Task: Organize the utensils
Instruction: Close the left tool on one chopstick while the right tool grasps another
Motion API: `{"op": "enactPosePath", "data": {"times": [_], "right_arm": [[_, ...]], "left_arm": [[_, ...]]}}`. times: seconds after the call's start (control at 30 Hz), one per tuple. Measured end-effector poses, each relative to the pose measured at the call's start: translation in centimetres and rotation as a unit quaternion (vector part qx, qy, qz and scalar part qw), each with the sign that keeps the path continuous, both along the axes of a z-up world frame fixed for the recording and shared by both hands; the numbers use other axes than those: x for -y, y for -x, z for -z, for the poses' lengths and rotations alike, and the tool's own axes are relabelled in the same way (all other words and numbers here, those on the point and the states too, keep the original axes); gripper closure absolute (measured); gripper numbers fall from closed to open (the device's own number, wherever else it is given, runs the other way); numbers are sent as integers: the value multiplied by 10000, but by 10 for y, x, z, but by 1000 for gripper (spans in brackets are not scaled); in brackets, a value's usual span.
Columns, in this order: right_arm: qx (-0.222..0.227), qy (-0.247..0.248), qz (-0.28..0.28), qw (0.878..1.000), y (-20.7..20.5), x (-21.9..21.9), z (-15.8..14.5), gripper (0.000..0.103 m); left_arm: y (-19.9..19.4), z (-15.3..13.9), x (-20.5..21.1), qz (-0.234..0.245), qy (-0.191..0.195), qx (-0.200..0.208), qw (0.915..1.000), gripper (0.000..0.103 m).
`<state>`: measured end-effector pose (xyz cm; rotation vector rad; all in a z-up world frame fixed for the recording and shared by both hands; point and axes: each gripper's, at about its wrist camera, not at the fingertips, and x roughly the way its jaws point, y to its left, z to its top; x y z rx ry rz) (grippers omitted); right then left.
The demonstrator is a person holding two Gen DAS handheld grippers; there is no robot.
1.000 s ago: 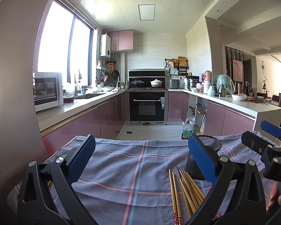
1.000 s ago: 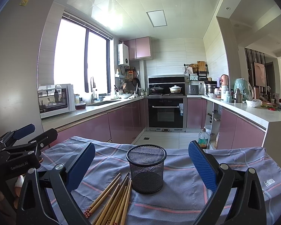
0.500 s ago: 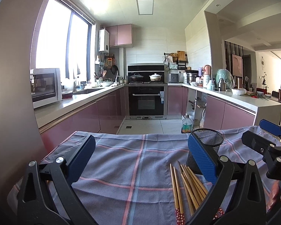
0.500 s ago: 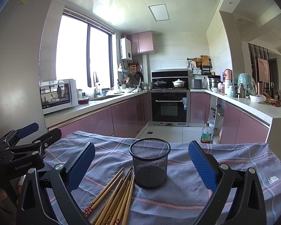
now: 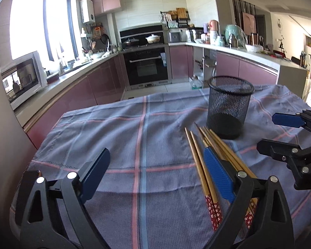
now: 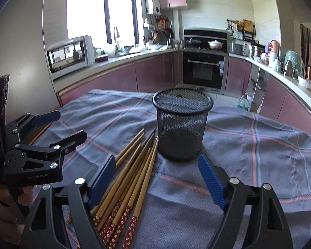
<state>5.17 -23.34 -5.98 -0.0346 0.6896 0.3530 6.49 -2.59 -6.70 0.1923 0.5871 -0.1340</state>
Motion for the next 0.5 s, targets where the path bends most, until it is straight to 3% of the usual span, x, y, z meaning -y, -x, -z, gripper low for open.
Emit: {"op": "enactPosePath", "data": {"times": [0.1, 0.3, 0.5], "right_arm": [[-379, 83, -73, 9992, -8, -2, 13, 47], [-724, 186, -207, 9970, -18, -6, 29, 63], [-914, 171, -266, 9953, -25, -4, 35, 66]], "left_arm": [[-12, 18, 7, 166, -141, -349, 9992, 20], [-32, 43, 20, 421, -229, -828, 9954, 28], [-47, 53, 27, 575, -237, -1122, 9917, 30]]}}
